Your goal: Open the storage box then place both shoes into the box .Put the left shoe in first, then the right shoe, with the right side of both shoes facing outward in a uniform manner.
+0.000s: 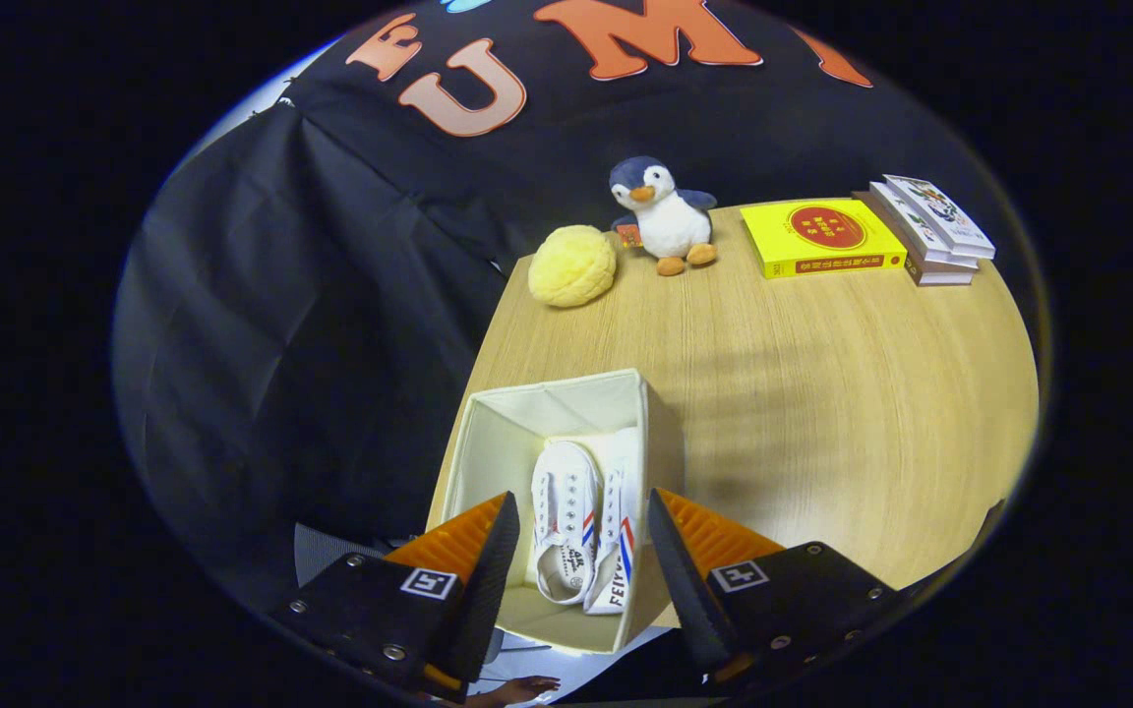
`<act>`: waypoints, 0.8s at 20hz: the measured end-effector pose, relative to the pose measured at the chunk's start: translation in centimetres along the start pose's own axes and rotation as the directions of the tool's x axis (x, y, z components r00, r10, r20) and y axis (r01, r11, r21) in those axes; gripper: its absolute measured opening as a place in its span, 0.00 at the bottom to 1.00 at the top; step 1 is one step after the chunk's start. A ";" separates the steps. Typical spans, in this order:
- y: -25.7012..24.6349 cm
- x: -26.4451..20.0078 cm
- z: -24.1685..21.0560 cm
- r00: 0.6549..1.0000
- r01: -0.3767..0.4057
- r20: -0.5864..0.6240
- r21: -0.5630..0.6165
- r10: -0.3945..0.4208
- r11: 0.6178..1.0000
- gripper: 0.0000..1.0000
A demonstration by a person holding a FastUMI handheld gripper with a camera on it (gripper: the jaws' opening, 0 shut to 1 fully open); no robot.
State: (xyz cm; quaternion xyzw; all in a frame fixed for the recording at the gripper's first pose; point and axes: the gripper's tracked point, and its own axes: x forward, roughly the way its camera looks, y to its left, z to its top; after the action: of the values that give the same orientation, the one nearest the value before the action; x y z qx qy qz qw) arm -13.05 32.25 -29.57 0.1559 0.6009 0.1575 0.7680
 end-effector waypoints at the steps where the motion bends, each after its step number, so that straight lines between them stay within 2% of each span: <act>1: -0.7 -0.6 0.3 1.000 0.000 0.009 0.007 -0.001 1.000 0.80; 6: -6.7 -4.7 2.1 0.996 0.026 0.083 0.002 -0.026 1.000 0.84; 10: -10.2 -8.0 5.0 0.975 0.066 0.215 -0.041 -0.056 0.997 0.87; 12: -12.2 -10.2 6.9 0.948 0.092 0.311 -0.055 -0.071 0.994 0.89; 16: -15.6 -14.9 12.2 0.850 0.155 0.516 -0.050 -0.108 0.987 0.96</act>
State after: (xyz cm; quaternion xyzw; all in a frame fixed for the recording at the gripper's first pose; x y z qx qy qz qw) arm -3.77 11.20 -20.45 0.1160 0.3772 0.0842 0.9150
